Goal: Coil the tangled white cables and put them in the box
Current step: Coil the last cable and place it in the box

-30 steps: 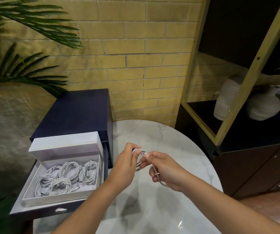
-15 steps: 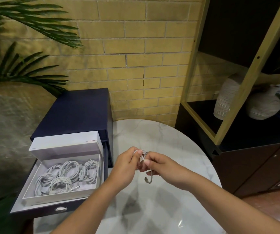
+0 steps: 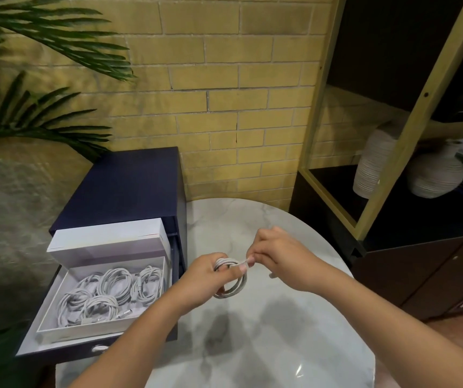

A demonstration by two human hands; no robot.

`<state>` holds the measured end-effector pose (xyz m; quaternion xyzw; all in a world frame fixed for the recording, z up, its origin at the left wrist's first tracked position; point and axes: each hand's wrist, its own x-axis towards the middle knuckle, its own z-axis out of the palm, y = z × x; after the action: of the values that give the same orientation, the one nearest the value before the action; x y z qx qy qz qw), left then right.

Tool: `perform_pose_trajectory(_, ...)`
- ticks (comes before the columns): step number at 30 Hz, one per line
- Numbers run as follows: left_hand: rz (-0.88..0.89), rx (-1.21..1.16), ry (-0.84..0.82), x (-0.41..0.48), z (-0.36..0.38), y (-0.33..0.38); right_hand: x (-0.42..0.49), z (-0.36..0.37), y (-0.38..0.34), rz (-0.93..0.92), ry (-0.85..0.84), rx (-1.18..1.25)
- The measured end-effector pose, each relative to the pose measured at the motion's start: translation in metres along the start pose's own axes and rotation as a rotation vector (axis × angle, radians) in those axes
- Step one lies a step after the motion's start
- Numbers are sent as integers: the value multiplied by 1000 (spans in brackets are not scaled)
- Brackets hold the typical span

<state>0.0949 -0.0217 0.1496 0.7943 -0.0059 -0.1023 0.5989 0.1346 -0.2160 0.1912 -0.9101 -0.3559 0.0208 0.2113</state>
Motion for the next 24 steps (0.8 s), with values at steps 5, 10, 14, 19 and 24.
perform_pose_trajectory(5,43,-2,152,0,5,6,2,16,4,28,172,52)
perform_pose_trajectory(10,66,-66,258,1,16,10,1,36,-2,182,247,535)
perform_pose_trajectory(14,39,-133,291,3,19,11,-3,50,-11,293,221,784)
perform_pose_trajectory(19,15,-224,273,4,24,11,-1,55,-18,380,218,972)
perform_pose_trajectory(24,-16,-218,231,6,22,4,-1,57,-16,451,211,1111)
